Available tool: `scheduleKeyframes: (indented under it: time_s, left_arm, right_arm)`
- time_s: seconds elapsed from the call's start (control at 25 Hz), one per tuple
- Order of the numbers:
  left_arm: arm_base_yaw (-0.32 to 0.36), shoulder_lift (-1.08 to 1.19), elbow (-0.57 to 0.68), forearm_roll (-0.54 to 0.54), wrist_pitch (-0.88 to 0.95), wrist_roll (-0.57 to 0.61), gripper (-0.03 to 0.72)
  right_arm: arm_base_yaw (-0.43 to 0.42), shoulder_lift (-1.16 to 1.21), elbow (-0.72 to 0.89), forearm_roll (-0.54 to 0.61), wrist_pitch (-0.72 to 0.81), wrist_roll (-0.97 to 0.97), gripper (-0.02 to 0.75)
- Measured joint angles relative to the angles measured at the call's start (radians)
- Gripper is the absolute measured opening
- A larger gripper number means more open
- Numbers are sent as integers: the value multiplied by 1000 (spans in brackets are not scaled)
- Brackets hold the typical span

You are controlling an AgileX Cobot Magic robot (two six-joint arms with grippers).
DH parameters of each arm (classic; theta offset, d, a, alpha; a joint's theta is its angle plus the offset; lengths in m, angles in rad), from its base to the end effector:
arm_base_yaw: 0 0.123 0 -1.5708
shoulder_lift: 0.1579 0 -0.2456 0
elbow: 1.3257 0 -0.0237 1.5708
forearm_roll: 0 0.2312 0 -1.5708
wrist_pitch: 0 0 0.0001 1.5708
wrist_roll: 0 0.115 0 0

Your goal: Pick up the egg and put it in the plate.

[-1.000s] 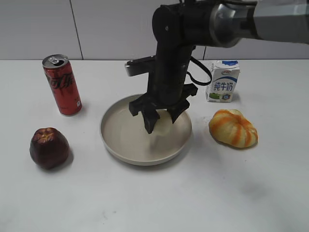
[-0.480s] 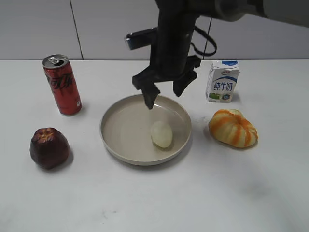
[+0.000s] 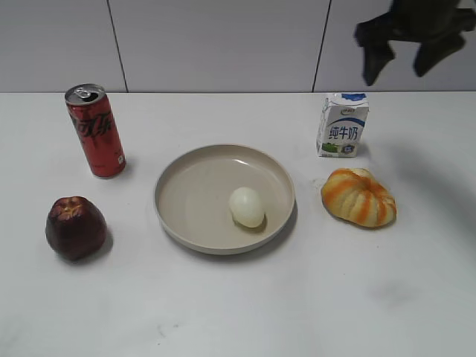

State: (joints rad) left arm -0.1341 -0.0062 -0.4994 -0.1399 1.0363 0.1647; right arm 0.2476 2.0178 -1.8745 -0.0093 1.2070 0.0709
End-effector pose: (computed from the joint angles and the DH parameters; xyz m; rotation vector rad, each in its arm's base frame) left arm 0.0368 -0.0189 0.2603 0.3039 1.9865 -0.1471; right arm 0.3944 0.0987 0.2261 -0.2530 2.8245 0.0568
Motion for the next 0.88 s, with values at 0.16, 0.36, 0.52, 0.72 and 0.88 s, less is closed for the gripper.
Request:
scheduleKeyframes:
  time_s: [0.16,0.36,0.52,0.72,0.88]
  left_arm:
    - [0,0,0,0,0,0,230]
    - [0,0,0,0,0,0,230]
    - [0,0,0,0,0,0,230]
    - [0,0,0,0,0,0,230]
    - [0,0,0,0,0,0,230]
  right_arm:
    - [-133,-101,115,-7,1,-6,624]
    - [-192,-253,312,-26,1,-23,614]
    - [-192,-428,521,-25,0,-27,603]
    - [-192,-682,803,-25,-77,-30,596]
    - [-192,-875,999,-25,-157,-30,594]
